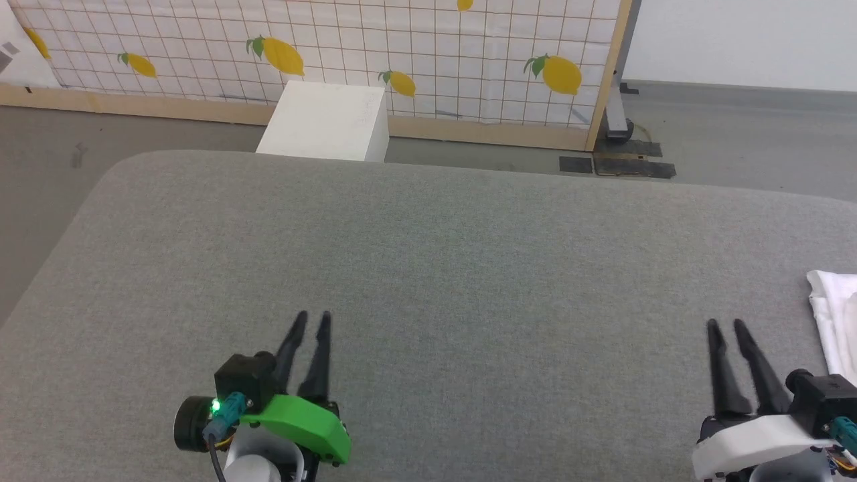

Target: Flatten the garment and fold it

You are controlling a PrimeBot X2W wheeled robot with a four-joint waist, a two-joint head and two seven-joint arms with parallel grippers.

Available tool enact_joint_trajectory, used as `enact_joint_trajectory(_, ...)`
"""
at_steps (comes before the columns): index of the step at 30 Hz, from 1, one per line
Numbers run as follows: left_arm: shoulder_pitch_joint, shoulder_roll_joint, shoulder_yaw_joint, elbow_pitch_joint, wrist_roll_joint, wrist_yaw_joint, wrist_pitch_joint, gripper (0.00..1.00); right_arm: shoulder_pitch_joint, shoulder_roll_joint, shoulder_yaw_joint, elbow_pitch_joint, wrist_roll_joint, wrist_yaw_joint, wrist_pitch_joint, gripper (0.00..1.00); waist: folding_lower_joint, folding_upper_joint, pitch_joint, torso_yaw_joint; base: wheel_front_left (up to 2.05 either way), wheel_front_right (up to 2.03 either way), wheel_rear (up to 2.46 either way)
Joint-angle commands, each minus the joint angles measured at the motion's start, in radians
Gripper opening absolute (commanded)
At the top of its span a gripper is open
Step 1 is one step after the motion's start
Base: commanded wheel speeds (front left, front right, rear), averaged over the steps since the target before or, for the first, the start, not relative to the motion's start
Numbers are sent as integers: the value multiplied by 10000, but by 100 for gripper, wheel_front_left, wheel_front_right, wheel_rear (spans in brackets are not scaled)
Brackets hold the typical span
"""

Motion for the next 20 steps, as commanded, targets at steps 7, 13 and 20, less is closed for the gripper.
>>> enact_joint_trajectory(7, 14, -1, 24, -40, 27, 10, 34, 0, -9, 0, 17, -10, -14, 0, 22, 0, 1, 0, 5, -20, 0, 0, 0)
enact_joint_trajectory(13, 62, -3, 96, -177, 124, 47, 155, 0, -40, 1, 77, -45, -63, -1, 101, 0, 1, 0, 17, -65, 0, 0, 0)
enact_joint_trajectory(20, 119, -6, 180, -339, 239, 91, 299, 0, -78, 1, 148, -87, -121, -2, 195, 0, 1, 0, 32, -118, 0, 0, 0)
